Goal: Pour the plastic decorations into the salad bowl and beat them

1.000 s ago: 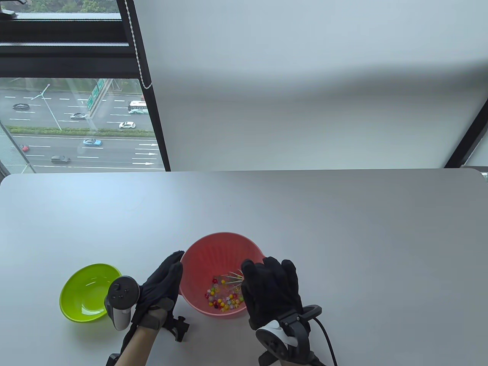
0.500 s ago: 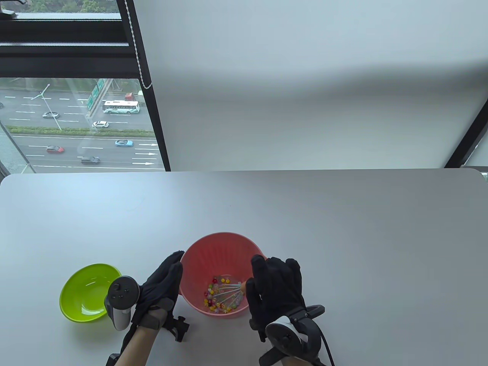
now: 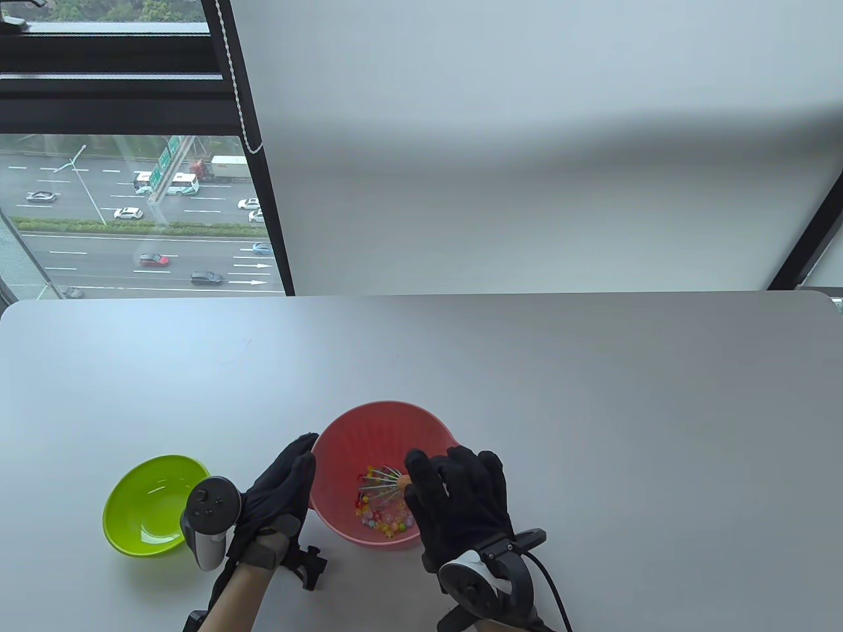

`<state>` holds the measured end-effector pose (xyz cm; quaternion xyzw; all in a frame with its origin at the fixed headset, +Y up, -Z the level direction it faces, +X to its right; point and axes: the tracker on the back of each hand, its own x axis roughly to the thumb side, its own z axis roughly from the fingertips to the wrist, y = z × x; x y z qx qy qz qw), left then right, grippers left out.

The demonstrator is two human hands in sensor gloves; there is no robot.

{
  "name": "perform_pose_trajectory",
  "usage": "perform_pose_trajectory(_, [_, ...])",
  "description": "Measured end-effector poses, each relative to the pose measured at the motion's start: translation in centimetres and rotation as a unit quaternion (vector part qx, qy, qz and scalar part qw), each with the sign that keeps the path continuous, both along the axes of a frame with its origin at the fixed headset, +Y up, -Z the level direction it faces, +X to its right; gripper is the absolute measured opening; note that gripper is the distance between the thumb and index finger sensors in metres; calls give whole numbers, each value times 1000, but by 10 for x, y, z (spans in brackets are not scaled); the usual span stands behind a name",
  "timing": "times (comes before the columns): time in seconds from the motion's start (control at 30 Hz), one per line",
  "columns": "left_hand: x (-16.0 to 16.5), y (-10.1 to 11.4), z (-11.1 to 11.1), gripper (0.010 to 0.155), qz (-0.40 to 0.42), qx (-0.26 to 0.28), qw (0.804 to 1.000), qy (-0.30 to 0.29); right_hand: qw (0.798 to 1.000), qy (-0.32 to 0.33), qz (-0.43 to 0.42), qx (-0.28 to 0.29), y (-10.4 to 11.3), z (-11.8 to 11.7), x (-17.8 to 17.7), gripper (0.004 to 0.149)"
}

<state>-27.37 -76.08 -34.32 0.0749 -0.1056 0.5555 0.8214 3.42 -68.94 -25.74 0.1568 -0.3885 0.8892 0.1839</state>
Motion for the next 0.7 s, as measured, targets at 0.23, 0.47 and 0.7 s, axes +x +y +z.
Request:
perform_pose_trajectory(0.23, [0,0,0,65,1,1,1000,0,999,-20,-28,36,5,4,8,73])
perform_pose_trajectory(0.47, [0,0,0,65,1,1,1000,0,997,-34,-35,67,9,7,14,62])
perform_pose_trajectory(0.7, [0,0,0,65,1,1,1000,0,997,-22,-51,58,8,6,16,60])
